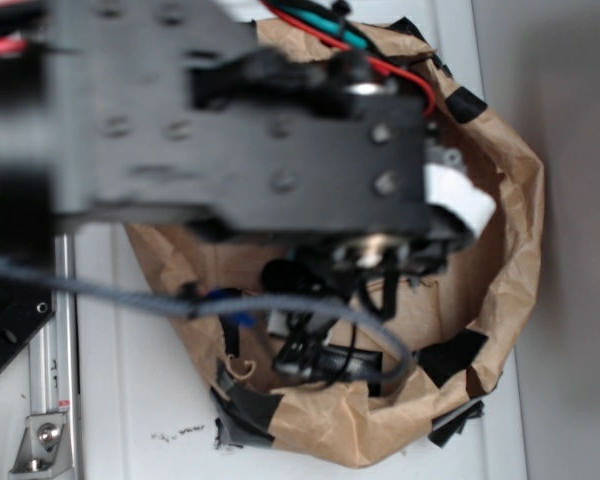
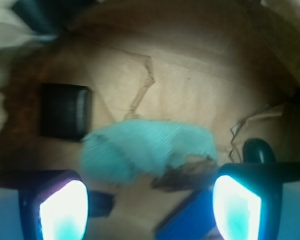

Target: Grab the blue cloth.

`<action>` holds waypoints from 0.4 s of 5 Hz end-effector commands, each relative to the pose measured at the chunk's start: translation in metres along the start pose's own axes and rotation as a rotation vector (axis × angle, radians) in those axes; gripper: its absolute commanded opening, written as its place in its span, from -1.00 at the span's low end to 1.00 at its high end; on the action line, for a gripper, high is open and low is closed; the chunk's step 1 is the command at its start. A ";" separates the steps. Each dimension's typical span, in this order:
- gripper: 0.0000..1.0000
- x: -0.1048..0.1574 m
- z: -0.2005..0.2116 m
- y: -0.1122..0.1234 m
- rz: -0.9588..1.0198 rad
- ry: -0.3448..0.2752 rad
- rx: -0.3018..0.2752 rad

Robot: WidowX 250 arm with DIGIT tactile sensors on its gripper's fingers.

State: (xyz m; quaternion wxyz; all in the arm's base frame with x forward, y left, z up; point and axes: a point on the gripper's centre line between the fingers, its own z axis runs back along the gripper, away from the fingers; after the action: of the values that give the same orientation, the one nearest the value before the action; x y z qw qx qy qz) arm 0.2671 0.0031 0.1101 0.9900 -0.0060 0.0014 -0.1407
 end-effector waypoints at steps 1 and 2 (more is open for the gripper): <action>1.00 -0.003 -0.047 -0.037 -0.252 -0.027 -0.050; 1.00 -0.007 -0.071 -0.047 -0.303 -0.015 -0.098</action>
State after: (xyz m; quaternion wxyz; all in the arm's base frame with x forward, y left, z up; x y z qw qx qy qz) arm 0.2485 -0.0294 0.0336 0.9612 -0.0548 0.0131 -0.2702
